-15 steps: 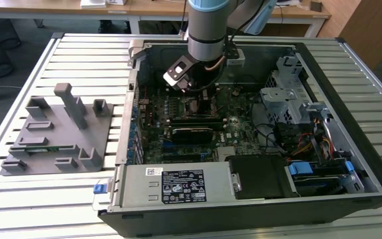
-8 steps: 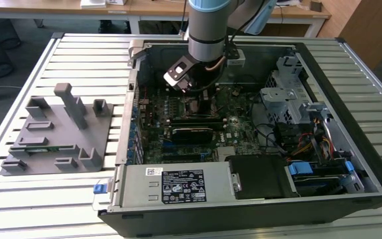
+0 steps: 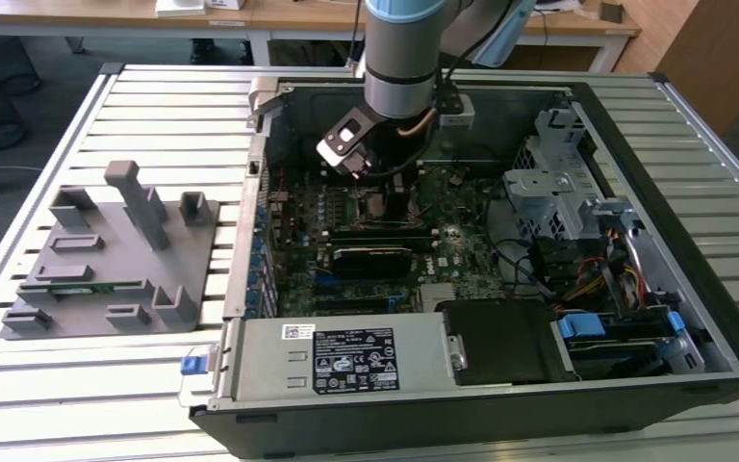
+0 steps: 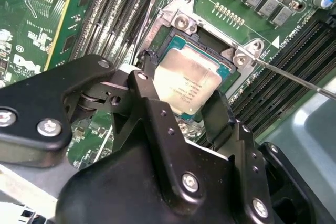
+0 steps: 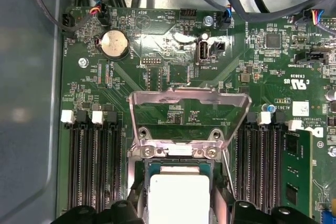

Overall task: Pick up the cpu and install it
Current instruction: 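Place the cpu into insertion slot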

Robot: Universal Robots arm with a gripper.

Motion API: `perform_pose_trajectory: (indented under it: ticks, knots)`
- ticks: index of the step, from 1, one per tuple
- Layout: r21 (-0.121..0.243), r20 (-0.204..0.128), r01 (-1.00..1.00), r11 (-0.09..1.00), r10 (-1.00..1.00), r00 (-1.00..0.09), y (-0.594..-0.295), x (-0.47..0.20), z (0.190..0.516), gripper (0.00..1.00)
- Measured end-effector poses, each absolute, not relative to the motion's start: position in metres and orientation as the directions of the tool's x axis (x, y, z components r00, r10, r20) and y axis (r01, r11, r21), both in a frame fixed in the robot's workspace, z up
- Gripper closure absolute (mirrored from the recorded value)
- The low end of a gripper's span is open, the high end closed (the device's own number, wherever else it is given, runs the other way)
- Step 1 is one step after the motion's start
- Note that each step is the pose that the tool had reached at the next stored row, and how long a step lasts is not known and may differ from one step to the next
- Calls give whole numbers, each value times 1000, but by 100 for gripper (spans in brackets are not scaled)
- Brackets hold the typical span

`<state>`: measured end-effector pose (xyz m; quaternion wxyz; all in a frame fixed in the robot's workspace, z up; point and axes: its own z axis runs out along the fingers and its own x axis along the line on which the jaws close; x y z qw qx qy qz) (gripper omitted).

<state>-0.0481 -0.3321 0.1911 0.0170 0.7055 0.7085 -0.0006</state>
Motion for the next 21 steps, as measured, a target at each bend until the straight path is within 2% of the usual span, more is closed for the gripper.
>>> perform_pose_trajectory:
  ticks: [9, 11, 12, 14, 15, 17, 18, 20, 21]
  knots:
    - [22, -25, 1000, 5, 1000, -4, -332, -48, 205, 40]
    - [21, -25, 1000, 5, 1000, -4, -332, -48, 207, 52]
    - [21, -25, 1000, 5, 1000, -4, -332, -48, 208, 52]
    - [20, -25, 1000, 5, 1000, -4, -332, -48, 209, 64]
    - [20, -25, 1000, 5, 1000, -4, -332, -48, 210, 64]
    - [20, -25, 1000, 5, 1000, -4, -332, -48, 211, 76]
    - [20, -25, 1000, 5, 1000, -4, -332, -48, 212, 76]
    - [20, -25, 1000, 5, 1000, -4, -332, -48, 213, 87]
    - [20, -25, 1000, 5, 1000, -4, -332, -48, 213, 87]
